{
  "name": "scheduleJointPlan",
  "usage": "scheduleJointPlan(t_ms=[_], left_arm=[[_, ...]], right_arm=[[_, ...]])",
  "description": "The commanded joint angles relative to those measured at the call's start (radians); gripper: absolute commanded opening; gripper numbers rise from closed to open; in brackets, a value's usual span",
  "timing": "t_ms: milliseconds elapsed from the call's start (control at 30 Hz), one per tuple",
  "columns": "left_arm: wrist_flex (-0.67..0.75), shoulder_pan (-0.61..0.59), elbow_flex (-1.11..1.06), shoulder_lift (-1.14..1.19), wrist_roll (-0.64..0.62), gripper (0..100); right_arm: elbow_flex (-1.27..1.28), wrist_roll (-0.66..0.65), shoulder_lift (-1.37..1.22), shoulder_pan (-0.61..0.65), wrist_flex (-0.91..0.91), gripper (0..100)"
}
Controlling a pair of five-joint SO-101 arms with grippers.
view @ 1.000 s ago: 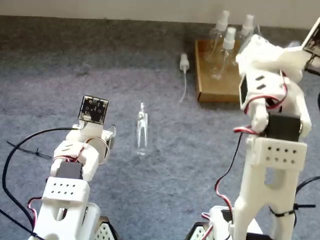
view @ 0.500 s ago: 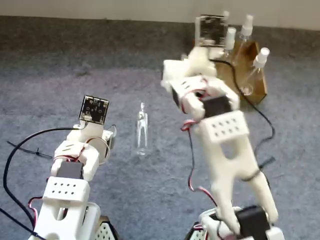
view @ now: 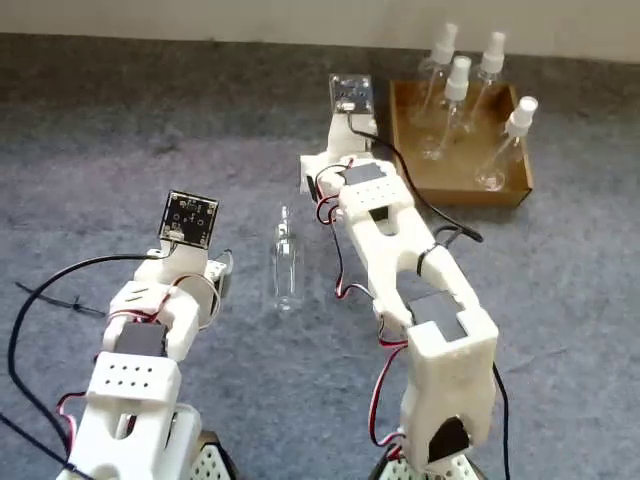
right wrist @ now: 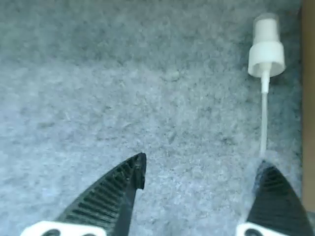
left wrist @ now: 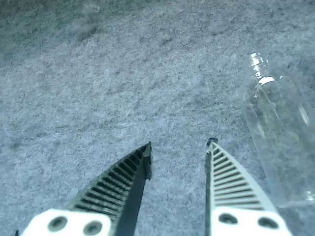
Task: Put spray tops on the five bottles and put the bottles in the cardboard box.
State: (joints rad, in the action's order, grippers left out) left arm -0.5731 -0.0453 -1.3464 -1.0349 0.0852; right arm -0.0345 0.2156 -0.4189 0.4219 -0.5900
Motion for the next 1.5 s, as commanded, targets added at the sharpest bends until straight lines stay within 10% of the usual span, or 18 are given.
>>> scheduleJointPlan(t_ms=[0,1467], left_arm=[[0.018,-0.012,0.005,-0.007,0.008,18],[0.018,-0.012,0.005,-0.010,0.008,18]], right_arm=[[-0.073,-0.011,-0.008,-0.004,0.028,31.5],[-0.292,-0.011,-0.298,-0.074,0.074,31.4]])
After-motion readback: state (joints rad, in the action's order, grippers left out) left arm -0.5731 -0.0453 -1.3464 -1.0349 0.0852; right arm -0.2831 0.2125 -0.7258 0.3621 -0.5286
